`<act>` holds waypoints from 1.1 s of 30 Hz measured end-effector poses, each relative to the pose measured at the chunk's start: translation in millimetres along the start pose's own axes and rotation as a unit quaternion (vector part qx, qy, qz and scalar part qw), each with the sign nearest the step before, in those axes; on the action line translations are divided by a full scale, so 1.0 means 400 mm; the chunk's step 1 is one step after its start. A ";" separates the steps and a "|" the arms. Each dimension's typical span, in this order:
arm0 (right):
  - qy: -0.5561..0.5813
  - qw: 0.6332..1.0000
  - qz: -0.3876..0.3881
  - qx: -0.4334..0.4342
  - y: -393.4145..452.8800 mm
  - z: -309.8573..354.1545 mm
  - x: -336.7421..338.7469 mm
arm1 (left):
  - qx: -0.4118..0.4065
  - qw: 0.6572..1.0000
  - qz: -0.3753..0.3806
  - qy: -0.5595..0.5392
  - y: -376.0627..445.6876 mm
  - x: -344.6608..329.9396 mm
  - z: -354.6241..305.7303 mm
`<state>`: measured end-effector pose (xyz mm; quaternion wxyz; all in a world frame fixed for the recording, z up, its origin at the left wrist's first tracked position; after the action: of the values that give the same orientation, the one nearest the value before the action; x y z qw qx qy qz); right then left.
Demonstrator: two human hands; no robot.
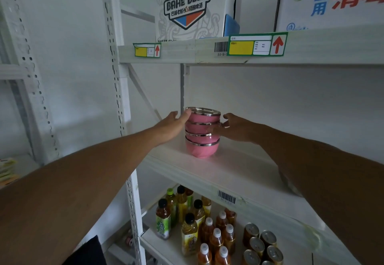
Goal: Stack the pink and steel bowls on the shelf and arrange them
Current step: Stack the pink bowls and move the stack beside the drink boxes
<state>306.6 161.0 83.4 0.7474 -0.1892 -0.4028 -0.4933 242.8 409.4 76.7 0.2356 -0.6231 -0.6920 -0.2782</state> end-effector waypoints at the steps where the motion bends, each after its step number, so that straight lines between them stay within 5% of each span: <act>1: -0.012 1.000 0.005 -0.003 -0.006 -0.004 0.000 | 0.007 1.000 0.002 0.017 -0.002 0.010 0.017; 8: -0.049 0.999 -0.004 0.017 -0.089 0.008 -0.022 | -0.017 0.981 0.062 0.184 -0.059 0.032 0.104; 19: -0.102 0.992 0.043 -0.062 -0.218 0.002 -0.131 | -0.018 0.985 0.091 0.147 -0.146 -0.069 0.185; 33: -0.097 0.995 0.030 0.013 -0.165 -0.077 -0.092 | 0.010 0.971 0.050 0.235 -0.196 -0.043 0.087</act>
<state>253.9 132.5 28.3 0.7215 -0.2386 -0.4738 -0.4450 167.5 415.1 32.5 0.4117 -0.5719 -0.5875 -0.3978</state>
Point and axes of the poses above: each hand's wrist, its own y-axis towards the middle knuckle, its own x-axis out of the back of the hand, z = x × y, the point moved 2 cm from there along y, towards the middle knuckle, and after that the axes turned 3 degrees about x, right-handed, at the moved point
